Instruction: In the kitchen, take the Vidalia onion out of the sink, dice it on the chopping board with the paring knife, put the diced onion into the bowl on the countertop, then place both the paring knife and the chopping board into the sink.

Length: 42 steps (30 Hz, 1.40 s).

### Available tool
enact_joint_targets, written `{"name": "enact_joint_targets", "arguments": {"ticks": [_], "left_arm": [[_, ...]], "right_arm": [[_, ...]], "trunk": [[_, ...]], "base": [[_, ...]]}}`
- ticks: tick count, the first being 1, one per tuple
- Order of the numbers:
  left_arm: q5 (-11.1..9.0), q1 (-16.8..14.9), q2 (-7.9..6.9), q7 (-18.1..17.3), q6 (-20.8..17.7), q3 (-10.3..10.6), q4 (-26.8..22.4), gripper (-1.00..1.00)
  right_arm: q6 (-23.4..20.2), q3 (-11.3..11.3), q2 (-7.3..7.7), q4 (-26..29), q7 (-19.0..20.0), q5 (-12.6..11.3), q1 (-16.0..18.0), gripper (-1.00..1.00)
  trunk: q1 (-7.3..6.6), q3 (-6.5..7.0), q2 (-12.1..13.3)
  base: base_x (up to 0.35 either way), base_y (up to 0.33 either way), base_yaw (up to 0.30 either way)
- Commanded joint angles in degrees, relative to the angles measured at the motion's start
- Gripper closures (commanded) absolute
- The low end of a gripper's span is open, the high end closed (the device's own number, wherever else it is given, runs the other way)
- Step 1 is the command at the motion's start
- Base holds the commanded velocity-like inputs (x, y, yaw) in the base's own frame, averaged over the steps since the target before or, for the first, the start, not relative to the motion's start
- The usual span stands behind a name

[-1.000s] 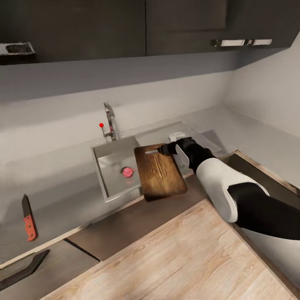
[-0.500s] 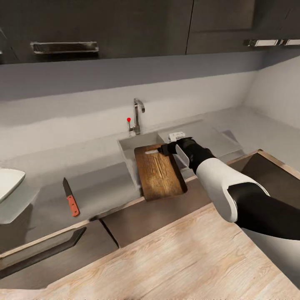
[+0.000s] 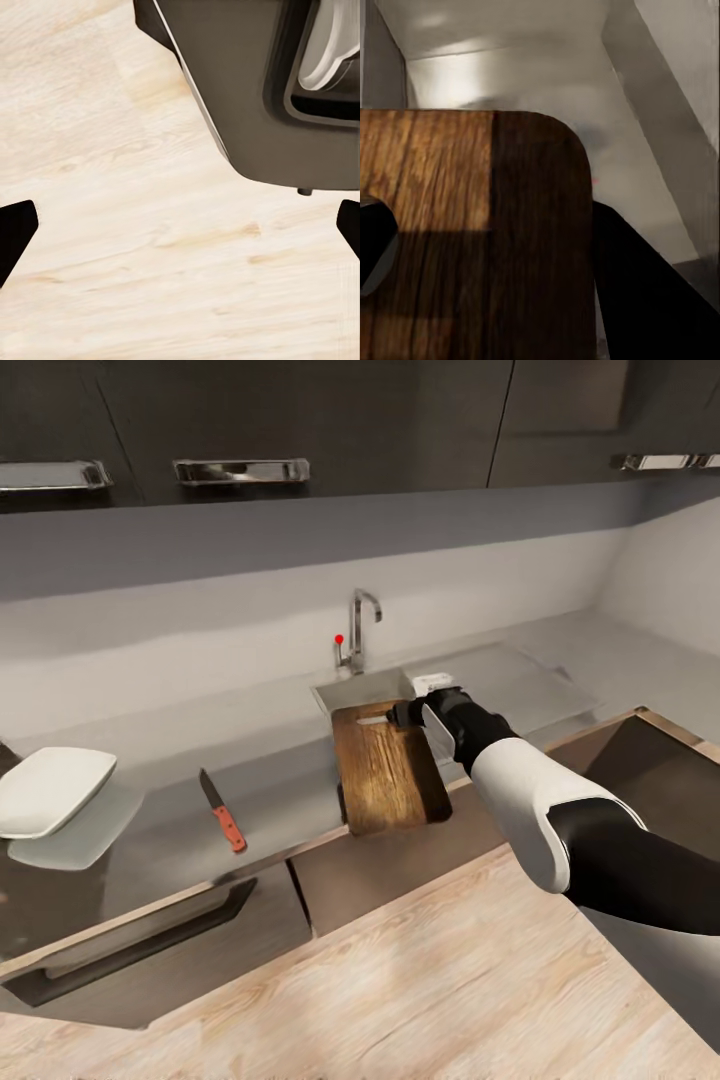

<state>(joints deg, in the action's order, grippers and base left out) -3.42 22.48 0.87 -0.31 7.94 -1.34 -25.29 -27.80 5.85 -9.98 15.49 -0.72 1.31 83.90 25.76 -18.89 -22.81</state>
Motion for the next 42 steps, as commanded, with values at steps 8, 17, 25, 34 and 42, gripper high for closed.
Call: {"name": "enact_joint_targets", "arguments": {"ticks": [8,17,25,34,42], "left_arm": [[-0.43,0.02,0.09,-0.01,0.05,-0.15,-0.14,-1.0],[-0.46,0.02,0.1,-0.04,0.05,-0.15,-0.12,-1.0],[-0.53,0.02,0.1,-0.04,0.05,-0.15,0.05,-1.0],[-0.52,0.02,0.1,-0.04,0.05,-0.15,0.01,-1.0],[-0.53,0.02,0.1,-0.04,0.05,-0.15,0.06,-1.0]], "right_arm": [[0.03,0.37,-0.02,1.08,-22.76,-21.22,0.04,1.0],[-0.24,0.23,-0.02,1.33,-25.33,-25.47,0.04,1.0],[-0.08,0.3,-0.02,1.3,-25.38,-25.65,0.04,1.0],[-0.06,0.3,-0.02,1.3,-25.34,-25.72,0.04,1.0],[-0.15,0.3,-0.02,1.3,-25.3,-25.75,0.04,1.0]], "trunk": [[0.02,-0.1,-0.11],[0.02,-0.1,-0.11],[0.02,-0.1,-0.11],[0.02,-0.1,-0.11],[0.02,-0.1,-0.11]], "base": [[-0.117,0.236,0.0],[-0.01,0.025,0.017],[0.0,0.001,0.239],[0.0,0.0,0.278],[0.0,0.0,0.279]]}}
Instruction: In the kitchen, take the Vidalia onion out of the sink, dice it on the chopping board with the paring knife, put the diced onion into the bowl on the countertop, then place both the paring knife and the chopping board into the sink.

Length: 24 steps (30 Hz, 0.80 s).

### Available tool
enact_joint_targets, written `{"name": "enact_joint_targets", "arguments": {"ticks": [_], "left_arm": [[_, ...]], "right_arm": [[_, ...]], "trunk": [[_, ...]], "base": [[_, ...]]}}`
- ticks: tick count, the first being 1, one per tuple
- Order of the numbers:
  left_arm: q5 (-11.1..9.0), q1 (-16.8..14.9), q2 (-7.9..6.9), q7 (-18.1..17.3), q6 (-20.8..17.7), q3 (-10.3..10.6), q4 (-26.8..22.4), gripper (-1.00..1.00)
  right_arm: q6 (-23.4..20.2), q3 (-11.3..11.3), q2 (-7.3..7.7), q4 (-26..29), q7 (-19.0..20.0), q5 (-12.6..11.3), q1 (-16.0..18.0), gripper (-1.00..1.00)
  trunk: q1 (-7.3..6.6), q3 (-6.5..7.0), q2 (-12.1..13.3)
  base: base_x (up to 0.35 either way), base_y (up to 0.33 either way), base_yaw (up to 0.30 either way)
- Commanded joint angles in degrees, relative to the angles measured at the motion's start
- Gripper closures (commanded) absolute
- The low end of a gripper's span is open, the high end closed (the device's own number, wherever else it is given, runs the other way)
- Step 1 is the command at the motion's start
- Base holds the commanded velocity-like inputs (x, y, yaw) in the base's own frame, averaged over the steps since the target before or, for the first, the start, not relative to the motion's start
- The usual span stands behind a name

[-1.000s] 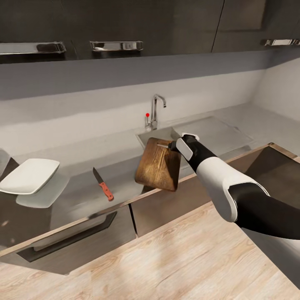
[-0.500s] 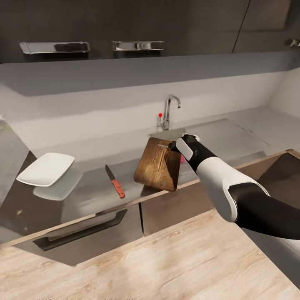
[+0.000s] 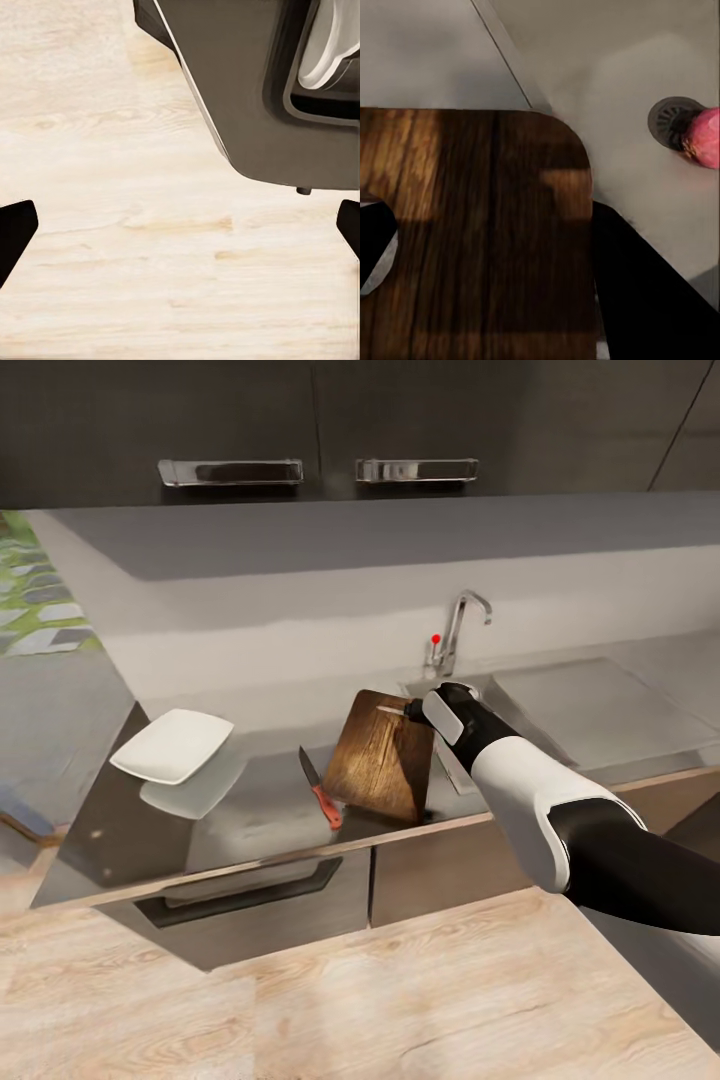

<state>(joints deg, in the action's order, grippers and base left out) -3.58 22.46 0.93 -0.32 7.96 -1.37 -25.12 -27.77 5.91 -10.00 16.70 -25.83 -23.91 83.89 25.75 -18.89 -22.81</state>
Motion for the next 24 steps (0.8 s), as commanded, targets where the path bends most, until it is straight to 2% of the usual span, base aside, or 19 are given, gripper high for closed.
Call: {"name": "enact_joint_targets", "arguments": {"ticks": [1,15,24], "left_arm": [[-0.37,0.04,0.04,-0.03,0.04,-0.13,-0.11,-1.0],[-0.37,0.04,0.04,-0.03,0.04,-0.13,0.01,-1.0],[-0.36,0.04,0.15,-0.03,0.04,-0.13,0.14,-1.0]], "right_arm": [[-0.2,0.24,0.0,0.08,-0.18,-0.52,0.05,1.0],[-0.27,0.25,0.0,0.03,-0.18,-0.52,0.05,1.0],[-0.27,0.24,0.0,0.08,-0.23,-0.52,0.05,1.0]], "trunk": [[0.03,-0.09,-0.11],[0.03,-0.09,-0.11],[0.03,-0.09,-0.11]], "base": [[0.0,0.0,0.279],[0.0,0.0,0.278],[0.0,0.0,0.058]]}}
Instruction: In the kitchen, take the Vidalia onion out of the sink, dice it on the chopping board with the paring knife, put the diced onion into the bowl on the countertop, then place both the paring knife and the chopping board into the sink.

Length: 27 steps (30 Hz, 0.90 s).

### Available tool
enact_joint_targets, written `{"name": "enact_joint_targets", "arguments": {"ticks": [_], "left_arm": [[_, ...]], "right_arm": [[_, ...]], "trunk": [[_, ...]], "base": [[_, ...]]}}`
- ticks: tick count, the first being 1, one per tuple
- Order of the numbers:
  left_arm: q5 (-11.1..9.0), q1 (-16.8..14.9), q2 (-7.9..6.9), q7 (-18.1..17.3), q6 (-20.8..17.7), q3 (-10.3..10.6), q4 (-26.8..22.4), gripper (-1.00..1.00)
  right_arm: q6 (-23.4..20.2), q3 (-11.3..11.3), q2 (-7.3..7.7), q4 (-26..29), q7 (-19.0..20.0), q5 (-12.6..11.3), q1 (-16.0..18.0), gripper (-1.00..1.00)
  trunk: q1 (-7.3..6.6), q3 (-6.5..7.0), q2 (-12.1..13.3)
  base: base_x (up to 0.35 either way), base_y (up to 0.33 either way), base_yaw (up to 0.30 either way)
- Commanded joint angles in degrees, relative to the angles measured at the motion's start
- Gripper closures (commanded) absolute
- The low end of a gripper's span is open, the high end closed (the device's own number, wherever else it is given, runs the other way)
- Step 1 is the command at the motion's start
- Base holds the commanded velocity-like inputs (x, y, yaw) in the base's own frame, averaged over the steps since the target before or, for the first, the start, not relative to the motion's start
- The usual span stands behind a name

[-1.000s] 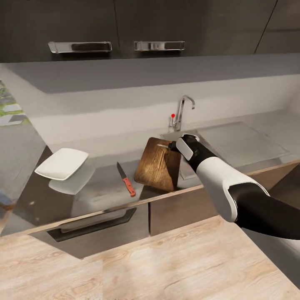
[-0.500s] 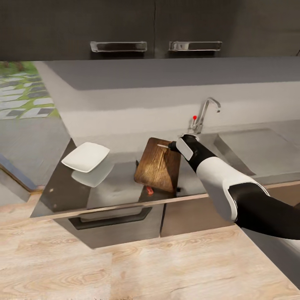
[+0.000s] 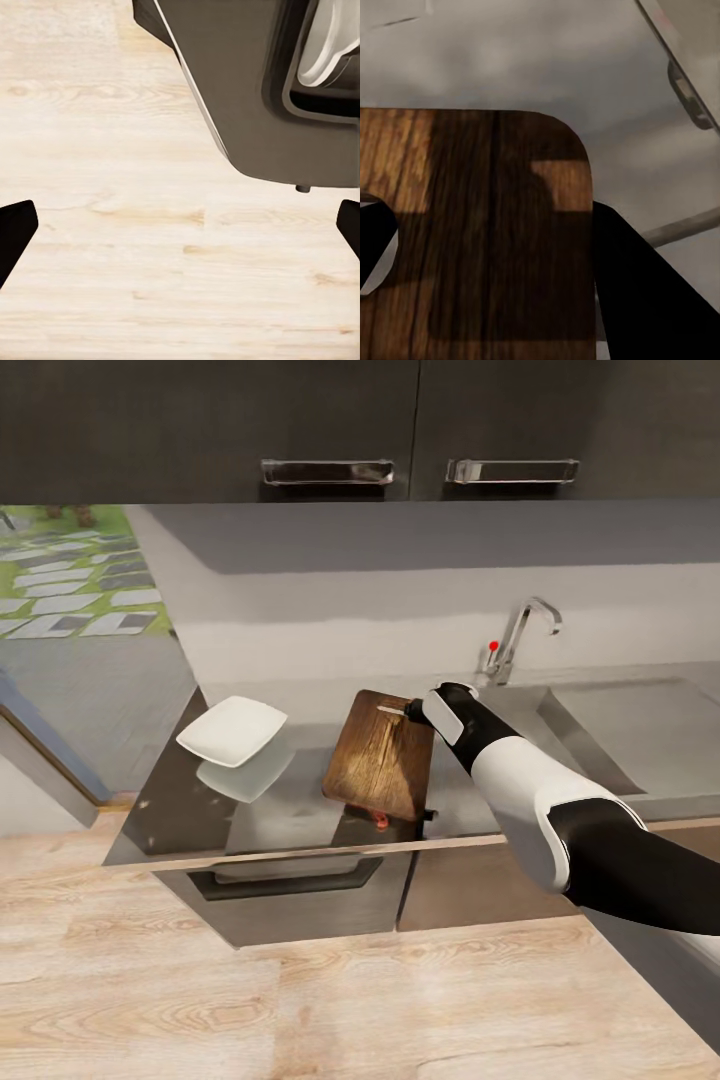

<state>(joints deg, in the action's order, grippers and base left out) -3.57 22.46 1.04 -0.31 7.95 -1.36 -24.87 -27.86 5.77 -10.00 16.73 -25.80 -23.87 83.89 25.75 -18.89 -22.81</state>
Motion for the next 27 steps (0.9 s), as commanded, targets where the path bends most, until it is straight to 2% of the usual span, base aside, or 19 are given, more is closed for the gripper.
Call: {"name": "enact_joint_targets", "arguments": {"ticks": [1,5,8,10,11,12,13,14,15,19,22,27], "left_arm": [[-0.38,0.04,0.09,-0.03,0.04,-0.13,-0.1,-1.0],[-0.39,0.04,0.17,-0.04,0.04,-0.13,-0.08,-1.0],[-0.39,0.04,0.25,-0.04,0.04,-0.13,-0.09,-1.0],[-0.37,0.04,0.27,-0.04,0.04,-0.13,-0.09,-1.0],[-0.38,0.04,0.27,-0.04,0.04,-0.13,-0.09,-1.0],[-0.38,0.04,0.27,-0.04,0.04,-0.13,-0.11,-1.0],[-0.39,0.04,0.28,-0.04,0.04,-0.13,-0.14,-1.0],[-0.39,0.04,0.28,-0.04,0.04,-0.13,-0.15,-1.0],[-0.39,0.04,0.28,-0.04,0.04,-0.13,-0.13,-1.0],[-0.37,0.04,0.28,-0.04,0.04,-0.13,-0.12,-1.0],[-0.36,0.04,0.28,-0.04,0.04,-0.13,-0.1,-1.0],[-0.37,0.04,0.31,-0.04,0.04,-0.13,-0.1,-1.0]], "right_arm": [[-0.17,0.35,0.0,0.05,-0.28,-0.56,0.05,1.0],[-0.17,0.19,0.0,0.11,-0.38,-0.5,0.05,1.0],[-0.12,-0.4,0.0,1.17,-1.99,-2.61,0.05,1.0],[-0.04,-1.57,0.0,2.58,-5.5,-4.98,0.05,1.0],[0.09,-2.63,0.0,3.69,-9.04,-6.74,0.05,1.0],[0.25,-3.71,0.0,4.85,-13.25,-8.44,0.05,1.0],[0.49,-4.82,0.0,6.65,-19.77,-10.4,0.05,1.0],[1.02,-5.22,0.0,7.88,-23.49,-11.28,0.05,1.0],[3.66,-5.65,0.0,9.58,-28.55,-12.27,0.05,1.0],[9.01,-5.83,0.0,10.34,-34.13,-12.72,0.05,1.0],[10.99,-5.85,0.0,10.3,-38.05,-12.82,0.05,1.0],[14.29,-5.86,0.0,10.06,-42.33,-12.88,0.05,1.0]], "trunk": [[0.04,-0.1,-0.11],[0.04,-0.1,-0.11],[0.04,-0.1,-0.11],[0.04,-0.1,-0.11],[0.04,-0.1,-0.11],[0.04,-0.1,-0.11],[0.04,-0.1,-0.11],[0.04,-0.1,-0.11],[0.04,-0.1,-0.11],[0.04,-0.1,-0.11],[0.04,-0.1,-0.11],[0.04,-0.1,-0.11]], "base": [[0.0,0.0,0.004],[0.0,0.0,0.002],[0.0,0.0,0.0],[0.0,0.0,0.0],[0.0,0.0,0.0],[0.0,0.0,0.0],[0.0,0.0,0.0],[0.0,0.0,0.0],[0.0,0.0,0.0],[0.0,0.0,0.0],[0.0,0.0,0.0],[0.0,0.0,0.0]]}}
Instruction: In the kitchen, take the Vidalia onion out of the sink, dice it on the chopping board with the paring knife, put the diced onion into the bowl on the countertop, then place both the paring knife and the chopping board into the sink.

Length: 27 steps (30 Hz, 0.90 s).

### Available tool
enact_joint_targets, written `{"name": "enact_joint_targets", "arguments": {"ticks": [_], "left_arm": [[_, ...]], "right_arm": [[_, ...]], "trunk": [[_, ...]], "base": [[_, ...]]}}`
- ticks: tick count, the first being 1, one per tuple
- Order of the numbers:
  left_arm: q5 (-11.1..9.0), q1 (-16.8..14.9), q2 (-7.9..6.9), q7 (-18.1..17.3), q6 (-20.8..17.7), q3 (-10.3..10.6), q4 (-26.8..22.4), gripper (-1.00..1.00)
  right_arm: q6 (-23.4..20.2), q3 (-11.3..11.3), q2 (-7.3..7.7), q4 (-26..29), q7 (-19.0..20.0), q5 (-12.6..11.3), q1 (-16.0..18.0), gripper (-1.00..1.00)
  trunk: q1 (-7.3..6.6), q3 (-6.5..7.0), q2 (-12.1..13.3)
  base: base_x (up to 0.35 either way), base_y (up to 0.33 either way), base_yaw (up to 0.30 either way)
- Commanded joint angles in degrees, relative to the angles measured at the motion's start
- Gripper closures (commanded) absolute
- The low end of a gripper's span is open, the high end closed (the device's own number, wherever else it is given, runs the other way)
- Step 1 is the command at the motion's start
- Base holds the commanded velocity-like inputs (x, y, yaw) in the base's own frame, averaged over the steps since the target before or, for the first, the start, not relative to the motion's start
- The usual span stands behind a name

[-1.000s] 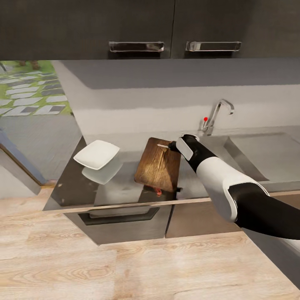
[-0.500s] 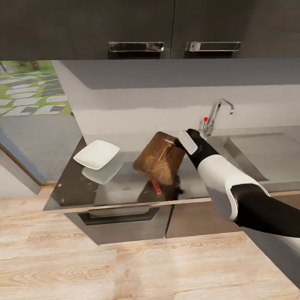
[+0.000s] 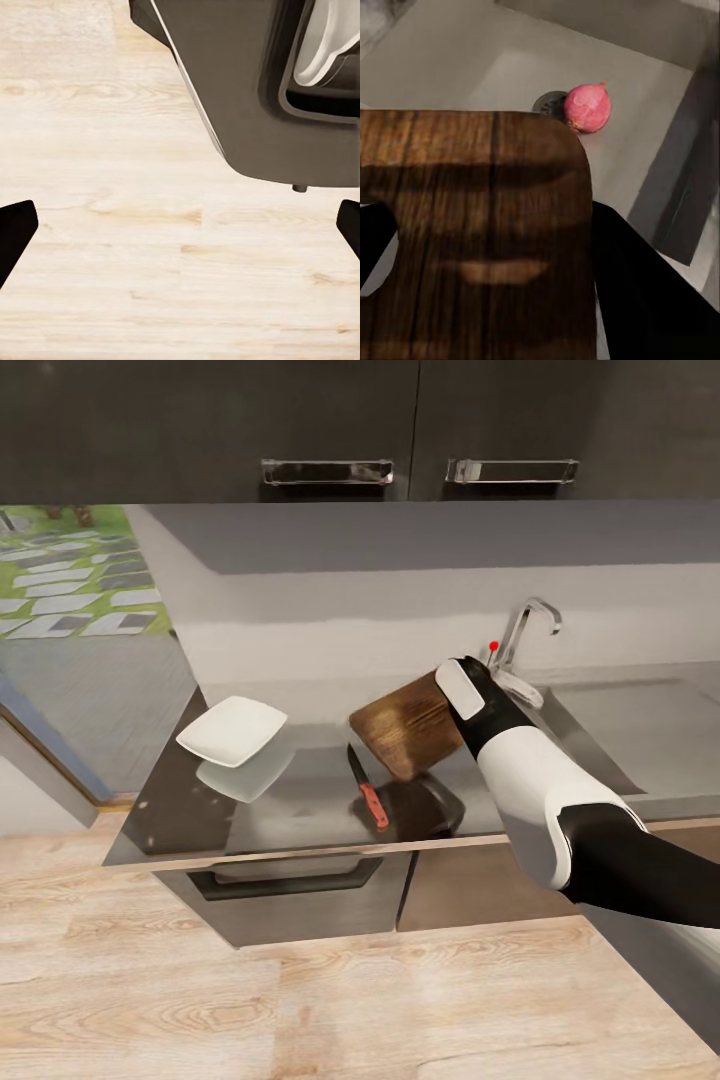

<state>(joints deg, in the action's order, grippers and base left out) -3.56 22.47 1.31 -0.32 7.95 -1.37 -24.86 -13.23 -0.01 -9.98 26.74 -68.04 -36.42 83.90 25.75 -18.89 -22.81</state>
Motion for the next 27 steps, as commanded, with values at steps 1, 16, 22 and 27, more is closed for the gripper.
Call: {"name": "enact_joint_targets", "arguments": {"ticks": [1,16,22,27], "left_arm": [[-0.36,0.03,0.06,-0.03,0.04,-0.11,-0.1,-1.0],[-0.35,0.03,0.44,-0.11,0.04,-0.12,-0.01,-1.0],[-0.39,0.03,0.38,-0.12,0.04,-0.13,0.0,-1.0],[-0.37,0.03,0.36,-0.07,0.04,-0.13,-0.01,-1.0]], "right_arm": [[0.61,-0.04,-0.02,0.0,-1.29,-0.41,0.04,1.0],[13.29,0.1,-0.02,-9.17,-2.34,-11.59,0.04,1.0],[13.01,0.1,-0.02,-9.24,2.82,-16.68,0.04,1.0],[12.79,0.1,-0.02,-9.24,4.04,-17.43,0.04,1.0]], "trunk": [[0.03,-0.09,-0.1],[0.03,-0.09,-0.1],[0.03,-0.09,-0.1],[0.03,-0.09,-0.1]], "base": [[0.0,0.0,0.0],[0.0,0.0,0.0],[0.0,0.0,0.0],[0.0,0.0,0.0]]}}
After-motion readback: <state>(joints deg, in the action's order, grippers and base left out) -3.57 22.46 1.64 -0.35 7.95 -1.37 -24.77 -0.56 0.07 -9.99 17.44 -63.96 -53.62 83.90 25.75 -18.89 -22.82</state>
